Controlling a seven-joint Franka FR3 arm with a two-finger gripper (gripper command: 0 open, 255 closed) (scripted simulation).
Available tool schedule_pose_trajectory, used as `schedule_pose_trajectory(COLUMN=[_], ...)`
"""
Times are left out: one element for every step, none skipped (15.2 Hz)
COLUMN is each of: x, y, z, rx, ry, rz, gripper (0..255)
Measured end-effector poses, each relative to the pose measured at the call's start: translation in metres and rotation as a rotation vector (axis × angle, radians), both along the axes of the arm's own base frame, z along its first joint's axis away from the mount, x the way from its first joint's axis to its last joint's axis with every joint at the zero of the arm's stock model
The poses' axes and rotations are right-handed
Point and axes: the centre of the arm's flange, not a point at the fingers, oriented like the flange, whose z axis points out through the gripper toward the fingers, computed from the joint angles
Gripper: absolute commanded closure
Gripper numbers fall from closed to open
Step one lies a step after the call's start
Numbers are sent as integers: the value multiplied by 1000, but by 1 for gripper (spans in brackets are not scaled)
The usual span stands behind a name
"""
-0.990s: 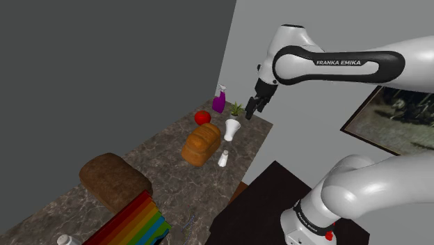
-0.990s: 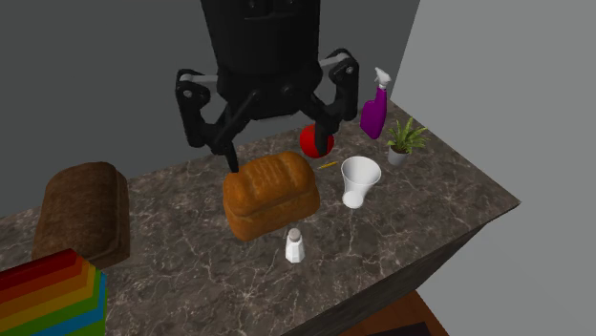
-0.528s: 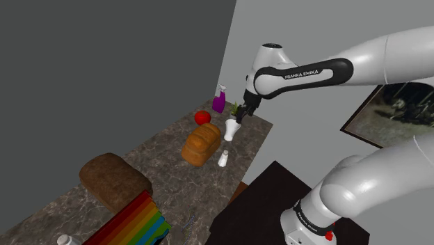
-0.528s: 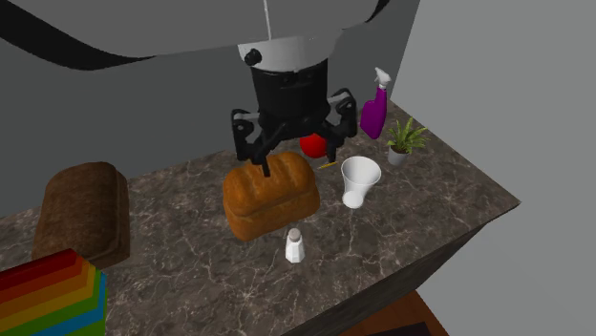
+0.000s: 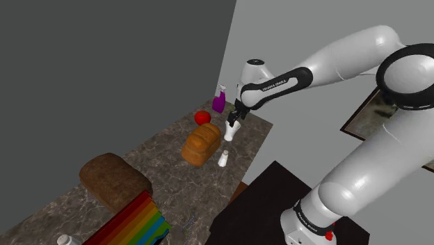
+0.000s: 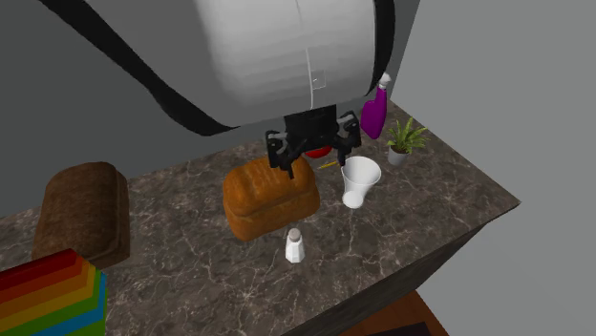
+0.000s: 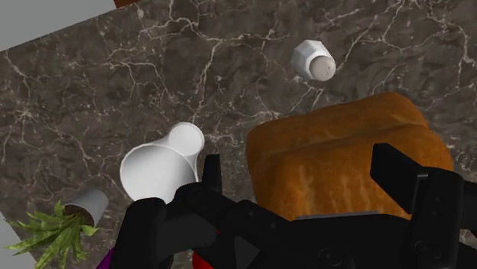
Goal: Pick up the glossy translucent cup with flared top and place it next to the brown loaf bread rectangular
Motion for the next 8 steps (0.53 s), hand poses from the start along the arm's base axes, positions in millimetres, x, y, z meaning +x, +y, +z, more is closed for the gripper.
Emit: schedule_pose_trajectory(x=[6,13,21,26,32,40,46,51], y=[-6,-10,-15,-18,-24,-29,-36,-40], z=[-12,-19,-30,-39,-50,-60,-69,-79], rx=[-8,-16,-24,-32,-39,-47,-55,-63], ry=[-1,-2,-3,-4,-5,-7,-8,-9], rz=[-3,-6,-9,-11,-14,-17,-20,-23], gripper=[0,0,0,0,0,0,0,0])
